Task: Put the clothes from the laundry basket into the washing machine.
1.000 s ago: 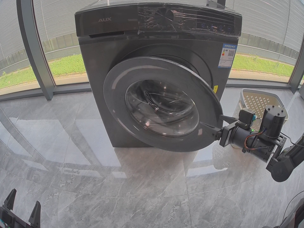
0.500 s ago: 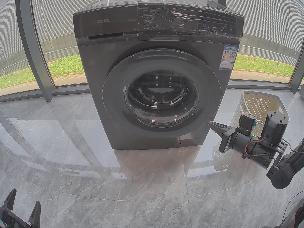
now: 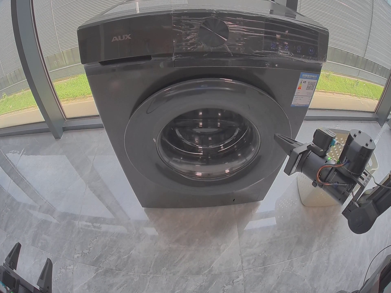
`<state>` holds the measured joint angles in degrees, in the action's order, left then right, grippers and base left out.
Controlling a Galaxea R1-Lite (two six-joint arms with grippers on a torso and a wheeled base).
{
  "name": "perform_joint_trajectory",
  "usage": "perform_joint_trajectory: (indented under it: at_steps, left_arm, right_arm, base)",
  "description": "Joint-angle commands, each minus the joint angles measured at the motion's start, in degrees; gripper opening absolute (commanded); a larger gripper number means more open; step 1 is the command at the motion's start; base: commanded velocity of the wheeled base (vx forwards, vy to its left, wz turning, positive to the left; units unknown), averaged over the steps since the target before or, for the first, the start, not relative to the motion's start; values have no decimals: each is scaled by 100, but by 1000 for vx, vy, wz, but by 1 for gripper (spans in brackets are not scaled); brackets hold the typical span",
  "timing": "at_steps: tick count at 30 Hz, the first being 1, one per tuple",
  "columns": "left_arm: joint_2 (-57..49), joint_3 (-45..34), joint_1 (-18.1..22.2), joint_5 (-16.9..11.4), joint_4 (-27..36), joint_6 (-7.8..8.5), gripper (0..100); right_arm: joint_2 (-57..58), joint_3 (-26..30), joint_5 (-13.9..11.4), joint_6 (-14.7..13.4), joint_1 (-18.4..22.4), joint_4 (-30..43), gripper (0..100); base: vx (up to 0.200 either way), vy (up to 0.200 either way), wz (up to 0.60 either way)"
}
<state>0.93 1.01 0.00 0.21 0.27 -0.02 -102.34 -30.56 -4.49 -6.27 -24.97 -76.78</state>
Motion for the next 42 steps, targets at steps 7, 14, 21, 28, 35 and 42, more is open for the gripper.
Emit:
perform_joint_trajectory:
  at_steps: [7,14,21,28,35,42]
  left_arm:
    - [-93,-101,0,6,0,-15,100]
    - [-93,-101,0,6,0,-15,100]
    - [-93,-101,0,6,0,-15,100]
    - [-93,-101,0,6,-9,-15,100]
    - [-93,-101,0,6,-9,-15,100]
    - [-93,-101,0,6,-9,-15,100]
  right_arm:
    - [-410,-530,141,-24,255,-4,0]
    - [-418,-539,150,-33,203,-4,0]
    - [-392,-503,150,-33,168,-4,0]
    - [-410,-354,123,-33,53,-13,0]
    - [-445,-284,176,-77,-421,-4,0]
    - [-497,-512,255,-138,-333,-13,0]
  base:
    - [0,-143,0]
    - [0,-29,0]
    - [114,0,0]
    - [200,0,0]
    - [57,0,0]
    - [0,0,0]
